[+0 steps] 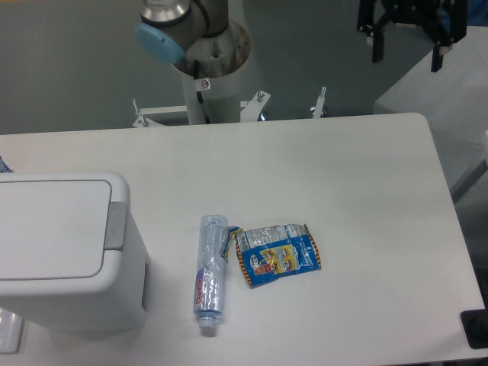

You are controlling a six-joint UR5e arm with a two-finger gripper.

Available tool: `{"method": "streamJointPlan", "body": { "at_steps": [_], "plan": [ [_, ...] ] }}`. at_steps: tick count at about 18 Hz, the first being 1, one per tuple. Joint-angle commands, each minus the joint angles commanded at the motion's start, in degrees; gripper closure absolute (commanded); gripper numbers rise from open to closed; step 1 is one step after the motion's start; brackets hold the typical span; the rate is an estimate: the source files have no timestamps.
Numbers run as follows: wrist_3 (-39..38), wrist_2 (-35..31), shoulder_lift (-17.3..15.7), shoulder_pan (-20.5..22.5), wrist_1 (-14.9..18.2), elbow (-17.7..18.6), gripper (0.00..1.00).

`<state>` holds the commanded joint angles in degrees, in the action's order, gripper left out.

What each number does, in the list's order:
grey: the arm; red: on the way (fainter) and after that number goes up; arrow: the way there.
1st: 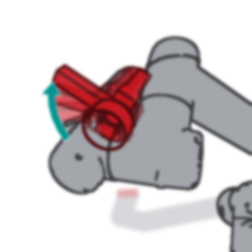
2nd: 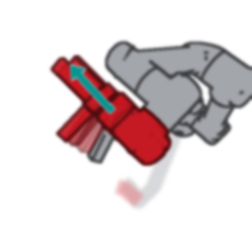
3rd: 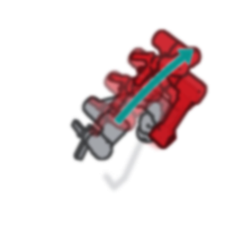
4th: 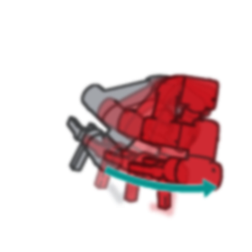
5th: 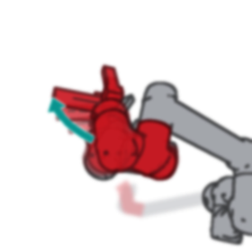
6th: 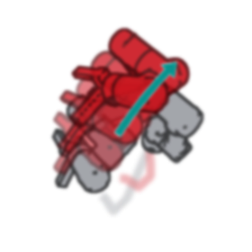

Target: Open the trash can

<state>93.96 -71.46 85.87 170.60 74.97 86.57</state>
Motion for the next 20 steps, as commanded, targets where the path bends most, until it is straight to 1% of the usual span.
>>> {"method": "streamJointPlan", "body": {
  "at_steps": [5,10,16,18,20],
  "plan": [
    [-0.3,-0.1,-0.1,0.0,0.1,0.0,0.0],
    [-8.5,0.1,-0.3,-0.8,-0.3,0.0,0.0],
    [-9.8,0.1,-0.2,-1.0,-0.4,-0.1,0.0],
    [-13.1,0.2,-0.2,-1.8,-0.4,-0.3,0.0],
    [-18.8,-0.1,-0.2,-3.7,-0.5,0.0,0.0]
  ]
}}
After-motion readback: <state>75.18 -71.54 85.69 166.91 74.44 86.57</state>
